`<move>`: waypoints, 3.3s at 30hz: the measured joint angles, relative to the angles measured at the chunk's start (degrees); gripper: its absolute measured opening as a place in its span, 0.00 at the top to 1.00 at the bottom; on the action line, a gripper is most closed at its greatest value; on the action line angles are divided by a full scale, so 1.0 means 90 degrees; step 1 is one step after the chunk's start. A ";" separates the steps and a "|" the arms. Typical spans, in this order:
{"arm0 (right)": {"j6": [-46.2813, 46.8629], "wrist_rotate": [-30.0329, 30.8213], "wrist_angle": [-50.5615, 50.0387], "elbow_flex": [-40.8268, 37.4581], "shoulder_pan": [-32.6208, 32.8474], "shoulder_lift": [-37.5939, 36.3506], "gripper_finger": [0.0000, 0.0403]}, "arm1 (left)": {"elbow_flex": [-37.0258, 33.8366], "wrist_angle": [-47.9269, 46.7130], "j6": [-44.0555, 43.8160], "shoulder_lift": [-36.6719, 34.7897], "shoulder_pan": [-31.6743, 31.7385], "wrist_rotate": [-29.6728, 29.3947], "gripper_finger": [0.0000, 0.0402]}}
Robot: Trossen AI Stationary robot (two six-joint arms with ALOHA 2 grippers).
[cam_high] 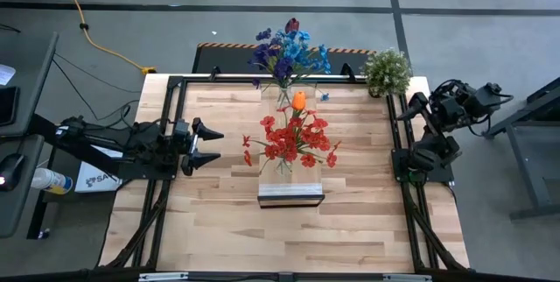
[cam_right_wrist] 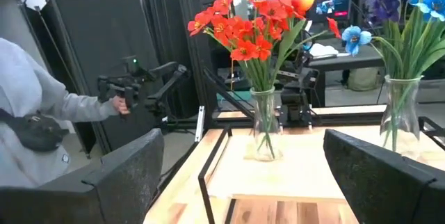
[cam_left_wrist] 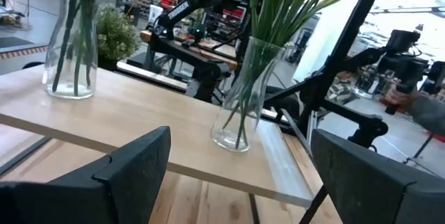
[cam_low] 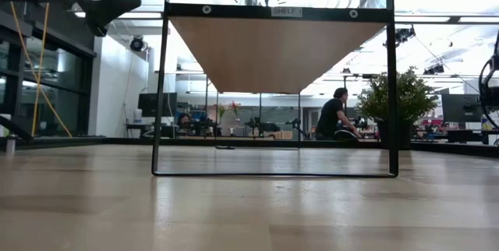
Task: Pick and place flowers into a vace then onto a shelf
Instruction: Return to Home Position
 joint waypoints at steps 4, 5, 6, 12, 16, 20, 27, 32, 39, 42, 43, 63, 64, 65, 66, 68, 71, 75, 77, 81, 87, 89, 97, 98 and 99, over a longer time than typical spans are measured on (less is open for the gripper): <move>0.0028 -0.0110 -0.0044 0.0000 0.0039 0.0000 0.05 | -0.0002 -0.0023 0.0000 0.0000 0.0000 0.0000 0.05; 0.0097 -0.0129 -0.0072 0.0000 0.0039 0.0002 0.05 | -0.0002 -0.0024 0.0000 0.0000 0.0000 0.0000 0.05; 0.0205 -0.0134 -0.0123 0.0000 0.0039 0.0002 0.05 | -0.0002 -0.0024 0.0000 0.0000 0.0000 0.0001 0.05; 0.0452 -0.0095 0.0109 -0.0259 0.0037 0.0002 0.05 | -0.0002 -0.0024 -0.0019 0.0000 0.0000 0.0301 0.05; 0.0320 -0.0061 0.0788 -0.0731 0.0037 0.0000 0.05 | -0.0002 -0.0022 -0.0021 0.0000 0.0000 0.0332 0.05; 0.0216 0.0059 0.1650 -0.1264 0.0037 0.0000 0.05 | -0.0002 -0.0022 -0.0022 0.0000 0.0000 0.0332 0.05; -0.0173 0.0067 0.3196 -0.2172 0.0032 0.0005 0.05 | -0.0002 -0.0022 -0.0022 0.0000 0.0000 0.0330 0.05; -0.0179 0.0108 0.3845 -0.2637 -0.0168 0.0005 0.05 | -0.0002 -0.0022 -0.0024 0.0000 0.0000 0.0330 0.05; 0.0138 -0.0308 0.3923 -0.2964 -0.0966 0.0005 0.05 | -0.0002 -0.0019 -0.0024 0.0000 0.0000 0.0330 0.05; 0.0121 -0.0671 0.3937 -0.2981 -0.1343 0.0005 0.05 | -0.0002 -0.0022 -0.0024 0.0000 0.0000 0.0332 0.05; 0.0135 -0.0784 0.3935 -0.2995 -0.1472 0.0005 0.05 | -0.0002 -0.0020 -0.0024 0.0000 0.0000 0.0338 0.05; 0.0331 -0.3150 0.3522 -0.3028 -0.4045 0.0007 0.05 | -0.0002 0.0648 0.0149 0.1145 0.0000 0.0427 0.05; 0.0334 -0.3254 0.3478 -0.3028 -0.4144 0.0000 0.05 | -0.0010 0.0642 0.0210 0.1153 0.0002 0.0360 0.05; 0.0334 -0.3375 0.3462 -0.3028 -0.4232 0.0000 0.05 | -0.0013 0.0640 0.0310 0.1075 0.0002 0.0297 0.05; 0.0331 -0.3488 0.3461 -0.3028 -0.4308 0.0000 0.05 | -0.0010 0.0648 0.0397 0.0953 0.0000 0.0216 0.05; 0.0331 -0.3668 0.3463 -0.3026 -0.4451 0.0000 0.05 | -0.0007 0.0442 0.0436 0.0573 0.0002 0.0159 0.05; 0.0324 -0.3871 0.3479 -0.3026 -0.4628 -0.0002 0.05 | -0.0007 -0.0112 0.0454 -0.0086 0.0000 0.0160 0.05; 0.0128 -0.4292 0.3583 -0.3026 -0.4823 -0.0002 0.05 | 0.0005 -0.0574 0.0482 -0.0800 0.0000 0.0114 0.05; 0.0018 -0.4459 0.3715 -0.3026 -0.4924 -0.0002 0.05 | 0.0001 -0.0914 0.0494 -0.1022 0.0000 0.0114 0.05; -0.0028 -0.4631 0.3741 -0.3021 -0.5101 -0.0002 0.05 | -0.0002 -0.1364 0.0485 -0.1329 0.0000 0.0092 0.05; 0.0051 -0.4720 0.3596 -0.3005 -0.5375 -0.0005 0.05 | -0.0002 -0.1761 0.0546 -0.1622 0.0000 0.0095 0.05; -0.0038 -0.4895 0.3548 -0.2942 -0.5466 -0.0005 0.05 | -0.0002 -0.1895 0.0532 -0.1700 0.0000 0.0095 0.05; -0.0114 -0.4857 0.4027 -0.3220 -0.5773 -0.0005 0.05 | -0.0010 -0.2144 0.0597 -0.1859 0.0000 0.0095 0.05; -0.0089 -0.4934 0.4163 -0.3337 -0.5813 -0.0003 0.05 | -0.0047 -0.2094 0.0597 -0.1867 0.0000 0.0095 0.05; -0.0069 -0.4988 0.4263 -0.3455 -0.5857 -0.0002 0.05 | -0.0119 -0.2019 0.0597 -0.1869 0.0000 0.0093 0.05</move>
